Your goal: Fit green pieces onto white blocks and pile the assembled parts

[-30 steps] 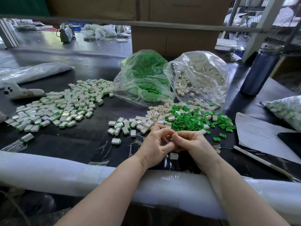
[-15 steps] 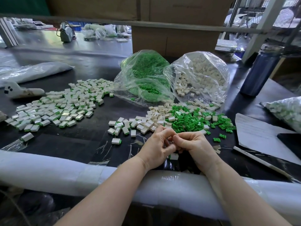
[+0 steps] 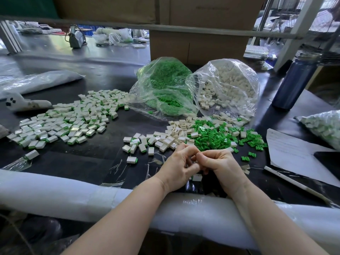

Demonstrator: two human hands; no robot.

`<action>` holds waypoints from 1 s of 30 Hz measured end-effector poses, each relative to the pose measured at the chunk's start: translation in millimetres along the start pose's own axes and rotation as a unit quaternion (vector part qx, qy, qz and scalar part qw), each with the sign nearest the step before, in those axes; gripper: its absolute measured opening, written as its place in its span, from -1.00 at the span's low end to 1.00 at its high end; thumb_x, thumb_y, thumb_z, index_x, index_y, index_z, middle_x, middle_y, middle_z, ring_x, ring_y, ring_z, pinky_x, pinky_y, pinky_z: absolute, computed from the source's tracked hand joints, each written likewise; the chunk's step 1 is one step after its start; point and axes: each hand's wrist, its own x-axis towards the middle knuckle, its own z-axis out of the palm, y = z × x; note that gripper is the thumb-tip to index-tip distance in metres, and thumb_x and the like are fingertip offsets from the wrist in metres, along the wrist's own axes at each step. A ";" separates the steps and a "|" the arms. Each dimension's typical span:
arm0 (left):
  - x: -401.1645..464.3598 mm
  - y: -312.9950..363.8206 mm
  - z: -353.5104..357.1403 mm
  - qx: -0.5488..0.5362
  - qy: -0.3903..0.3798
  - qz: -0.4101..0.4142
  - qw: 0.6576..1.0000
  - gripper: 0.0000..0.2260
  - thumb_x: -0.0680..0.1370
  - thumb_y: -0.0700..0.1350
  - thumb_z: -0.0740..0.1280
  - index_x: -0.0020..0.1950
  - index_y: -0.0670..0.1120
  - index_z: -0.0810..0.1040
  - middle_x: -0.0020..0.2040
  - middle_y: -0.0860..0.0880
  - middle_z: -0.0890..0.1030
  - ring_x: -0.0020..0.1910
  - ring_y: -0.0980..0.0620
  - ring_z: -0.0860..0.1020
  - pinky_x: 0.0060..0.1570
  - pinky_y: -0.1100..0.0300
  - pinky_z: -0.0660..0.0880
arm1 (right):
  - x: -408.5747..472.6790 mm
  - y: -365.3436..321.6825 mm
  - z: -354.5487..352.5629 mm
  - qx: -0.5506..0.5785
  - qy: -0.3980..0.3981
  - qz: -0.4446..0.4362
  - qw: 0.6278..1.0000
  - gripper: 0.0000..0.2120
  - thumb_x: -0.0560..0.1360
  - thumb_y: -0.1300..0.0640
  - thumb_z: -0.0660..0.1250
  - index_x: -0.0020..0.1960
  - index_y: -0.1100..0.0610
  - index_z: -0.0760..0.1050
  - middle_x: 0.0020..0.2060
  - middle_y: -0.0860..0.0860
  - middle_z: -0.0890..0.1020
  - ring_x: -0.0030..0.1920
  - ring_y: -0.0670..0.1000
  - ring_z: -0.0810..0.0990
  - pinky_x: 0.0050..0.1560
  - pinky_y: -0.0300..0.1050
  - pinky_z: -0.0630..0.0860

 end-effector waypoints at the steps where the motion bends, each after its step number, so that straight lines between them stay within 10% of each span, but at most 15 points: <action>1: 0.0 0.0 -0.2 -0.001 0.001 -0.001 1.000 -0.86 0.50 -0.27 0.31 -0.09 -0.03 0.46 -0.08 0.05 0.36 -0.20 0.11 0.40 -0.12 0.45 0.37 | 0.4 -0.1 0.5 -0.004 0.000 0.000 1.000 -0.87 0.43 0.25 0.35 -0.22 0.29 0.63 -0.50 0.04 0.57 -0.48 -0.13 0.47 -0.43 -0.32 0.40; 7: -0.1 0.4 -1.9 -0.049 0.044 -0.009 0.998 -0.93 0.52 -0.24 0.32 -0.07 -0.08 0.51 -0.02 -0.02 0.38 -0.21 0.14 0.43 -0.14 0.44 0.40 | -0.3 -0.6 3.2 -0.020 -0.015 -0.016 1.000 -0.77 0.36 0.01 0.35 -0.15 0.16 0.65 -0.32 0.08 0.66 -0.29 -0.05 0.60 -0.26 -0.25 0.55; 13: 1.9 -0.5 -3.8 -0.049 0.070 -0.033 0.996 -0.88 0.53 -0.24 0.32 -0.01 -0.29 0.53 -0.02 -0.07 0.40 -0.33 0.29 0.46 -0.25 0.48 0.40 | 0.4 0.1 -2.0 -0.056 0.068 -0.063 0.994 -0.94 0.40 0.31 0.42 -0.16 0.19 0.59 -0.32 0.04 0.66 -0.29 0.04 0.62 -0.25 -0.04 0.61; 21: 1.7 -3.2 -3.2 -0.027 0.070 -0.054 0.996 -0.96 0.52 -0.17 0.35 -0.06 -0.12 0.53 -0.20 -0.02 0.56 -0.22 0.06 0.52 -0.12 0.23 0.51 | 2.9 2.6 -1.9 -0.127 0.076 -0.077 0.986 -0.88 0.48 0.27 0.36 -0.21 0.12 0.54 -0.42 -0.09 0.60 -0.39 -0.14 0.53 -0.34 -0.28 0.49; 30: 2.9 -15.2 -14.8 0.068 0.352 -0.116 0.926 -0.82 0.54 -0.25 0.29 0.09 -0.09 0.59 -0.05 -0.04 0.57 -0.18 0.09 0.49 -0.18 0.54 0.32 | 4.2 4.4 -6.7 -0.169 0.152 -0.085 0.970 -0.85 0.42 0.24 0.43 -0.28 0.06 0.56 -0.44 -0.12 0.57 -0.41 -0.22 0.49 -0.31 -0.38 0.46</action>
